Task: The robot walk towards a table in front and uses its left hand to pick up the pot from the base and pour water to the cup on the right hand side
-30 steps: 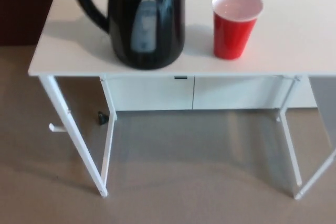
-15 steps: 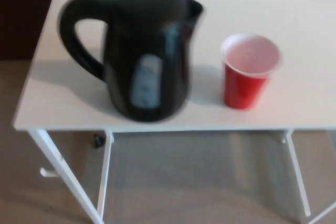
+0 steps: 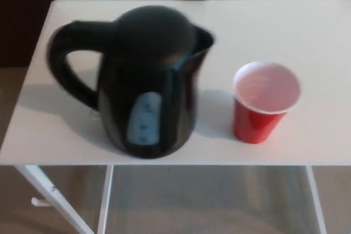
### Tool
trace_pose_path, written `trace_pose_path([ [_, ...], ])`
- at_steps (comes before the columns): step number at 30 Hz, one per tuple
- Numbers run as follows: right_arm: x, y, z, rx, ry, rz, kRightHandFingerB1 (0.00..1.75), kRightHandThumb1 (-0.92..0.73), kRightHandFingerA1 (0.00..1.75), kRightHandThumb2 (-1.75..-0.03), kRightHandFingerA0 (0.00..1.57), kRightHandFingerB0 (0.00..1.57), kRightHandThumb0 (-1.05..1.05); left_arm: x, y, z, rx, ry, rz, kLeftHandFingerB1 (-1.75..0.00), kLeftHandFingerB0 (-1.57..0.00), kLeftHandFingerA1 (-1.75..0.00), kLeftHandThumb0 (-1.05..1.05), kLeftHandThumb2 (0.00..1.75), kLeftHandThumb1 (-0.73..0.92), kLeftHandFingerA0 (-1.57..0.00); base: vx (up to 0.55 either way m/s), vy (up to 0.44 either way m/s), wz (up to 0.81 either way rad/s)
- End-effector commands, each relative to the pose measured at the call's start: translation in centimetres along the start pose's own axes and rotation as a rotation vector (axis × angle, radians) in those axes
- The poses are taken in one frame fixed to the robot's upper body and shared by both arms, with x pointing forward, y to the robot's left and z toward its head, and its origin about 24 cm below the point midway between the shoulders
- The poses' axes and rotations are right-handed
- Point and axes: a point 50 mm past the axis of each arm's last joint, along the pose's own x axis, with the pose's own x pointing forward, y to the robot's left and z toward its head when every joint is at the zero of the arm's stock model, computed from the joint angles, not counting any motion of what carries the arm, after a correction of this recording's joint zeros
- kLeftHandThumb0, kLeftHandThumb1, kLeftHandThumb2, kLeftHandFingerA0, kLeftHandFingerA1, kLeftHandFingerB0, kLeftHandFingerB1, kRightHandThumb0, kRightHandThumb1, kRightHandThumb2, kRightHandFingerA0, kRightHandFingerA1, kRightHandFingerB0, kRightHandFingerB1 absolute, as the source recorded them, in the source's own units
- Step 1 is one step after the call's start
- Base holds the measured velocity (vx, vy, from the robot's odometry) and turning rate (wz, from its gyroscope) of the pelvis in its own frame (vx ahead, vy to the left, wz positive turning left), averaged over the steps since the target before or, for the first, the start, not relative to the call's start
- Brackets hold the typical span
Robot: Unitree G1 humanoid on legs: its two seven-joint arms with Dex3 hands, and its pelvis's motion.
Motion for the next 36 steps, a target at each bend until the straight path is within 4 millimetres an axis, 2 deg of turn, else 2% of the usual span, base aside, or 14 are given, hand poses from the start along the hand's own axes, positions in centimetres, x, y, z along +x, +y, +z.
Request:
trace_pose_path([
  [1, -0.2, -0.2, -0.2, 0.001, 0.015, -0.023, 0.48, -0.39, 0.61, -0.85, 0.44, 0.14, -0.2, -0.2, 0.5, 0.4, 0.009, -0.018, 0.012, -0.48, -0.13, -0.61, -0.16, 0.82, 0.34, -0.43, 0.08, -0.178, 0.05],
  [3, -0.2, 0.0, 0.0, 0.001, 0.01, -0.022, 0.48, -0.39, 0.61, -0.85, 0.44, 0.14, -0.2, -0.1, 0.4, 0.5, 0.011, -0.025, 0.004, -0.48, -0.13, -0.61, -0.16, 0.82, 0.34, -0.43, 0.01, -0.108, 0.02],
  [4, -0.1, 0.0, 0.0, 0.001, 0.009, -0.02, 0.33, -0.54, 0.45, -0.56, 0.53, 0.24, -0.27, -0.1, 0.4, 0.5, 0.01, -0.024, 0.002, -0.47, -0.12, -0.61, -0.16, 0.82, 0.34, -0.44, 0.0, 0.0, 0.0],
  [6, 0.0, 0.1, 0.1, 0.003, 0.003, -0.014, 0.33, -0.54, 0.46, -0.56, 0.52, 0.24, -0.28, -0.1, 0.3, 0.7, 0.009, -0.029, -0.001, -0.47, -0.11, -0.6, -0.15, 0.81, 0.34, -0.41, 0.0, 0.0, 0.0],
  [7, 0.0, 0.2, 0.2, 0.006, -0.002, -0.009, 0.48, -0.36, 0.62, -0.84, 0.44, 0.13, -0.22, 0.0, 0.3, 0.7, 0.009, -0.028, 0.004, -0.47, -0.12, -0.6, -0.16, 0.81, 0.34, -0.43, 0.0, 0.0, 0.0],
  [8, 0.0, 0.2, 0.2, 0.001, -0.006, -0.001, 0.48, -0.37, 0.62, -0.84, 0.43, 0.12, -0.23, 0.1, 0.3, 0.7, 0.008, -0.025, 0.011, -0.47, -0.12, -0.6, -0.15, 0.81, 0.34, -0.43, 0.0, 0.0, 0.0],
  [9, 0.0, 0.2, 0.2, -0.001, -0.008, 0.005, 0.34, -0.54, 0.47, -0.56, 0.51, 0.24, -0.29, 0.1, 0.3, 0.7, 0.007, -0.024, 0.014, -0.47, -0.13, -0.61, -0.15, 0.81, 0.34, -0.46, -0.03, 0.083, -0.04],
  [19, 0.1, 0.4, 0.2, 0.005, -0.018, 0.002, 0.34, -0.53, 0.48, -0.55, 0.55, 0.26, -0.28, 0.3, 0.1, 1.2, 0.007, -0.033, 0.028, -0.48, -0.15, -0.63, -0.16, 0.81, 0.32, -0.49, 0.04, 0.132, 0.04],
  [20, 0.1, 0.4, 0.2, 0.004, -0.018, 0.001, 0.35, -0.54, 0.48, -0.56, 0.55, 0.26, -0.28, 0.3, 0.1, 1.2, 0.008, -0.031, 0.032, -0.33, -0.29, -0.45, -0.18, 0.54, 0.48, -0.61, 0.07, -0.011, 0.14],
  [21, 0.1, 0.4, 0.2, -0.001, -0.018, 0.0, 0.35, -0.54, 0.48, -0.56, 0.55, 0.26, -0.28, 0.4, 0.2, 1.2, 0.006, -0.029, 0.036, -0.33, -0.29, -0.45, -0.18, 0.54, 0.48, -0.61, 0.06, -0.038, 0.09],
  [22, 0.1, 0.4, 0.3, 0.001, -0.022, 0.003, 0.34, -0.54, 0.48, -0.55, 0.54, 0.26, -0.28, 0.4, 0.2, 1.3, 0.005, -0.036, 0.033, -0.33, -0.28, -0.45, -0.18, 0.54, 0.48, -0.59, 0.04, -0.046, 0.09],
  [23, 0.1, 0.4, 0.3, 0.003, -0.022, 0.005, 0.34, -0.55, 0.48, -0.56, 0.54, 0.25, -0.27, 0.4, 0.2, 1.3, 0.004, -0.036, 0.032, -0.49, -0.16, -0.63, -0.14, 0.81, 0.33, -0.49, 0.0, 0.0, 0.0],
  [32, 0.3, 0.6, 0.6, -0.003, -0.021, 0.014, 0.36, -0.54, 0.49, -0.6, 0.52, 0.23, -0.34, 0.5, 0.0, 1.6, 0.0, -0.046, 0.024, -0.48, -0.15, -0.63, -0.15, 0.81, 0.33, -0.5, 0.0, -0.01, 0.0],
  [36, 0.3, 0.8, 0.5, -0.005, -0.015, 0.015, 0.34, -0.55, 0.47, -0.56, 0.54, 0.26, -0.3, 0.4, 0.3, 1.6, 0.006, -0.049, 0.04, -0.49, -0.18, -0.62, -0.18, 0.82, 0.34, -0.47, 0.0, 0.0, 0.0],
])
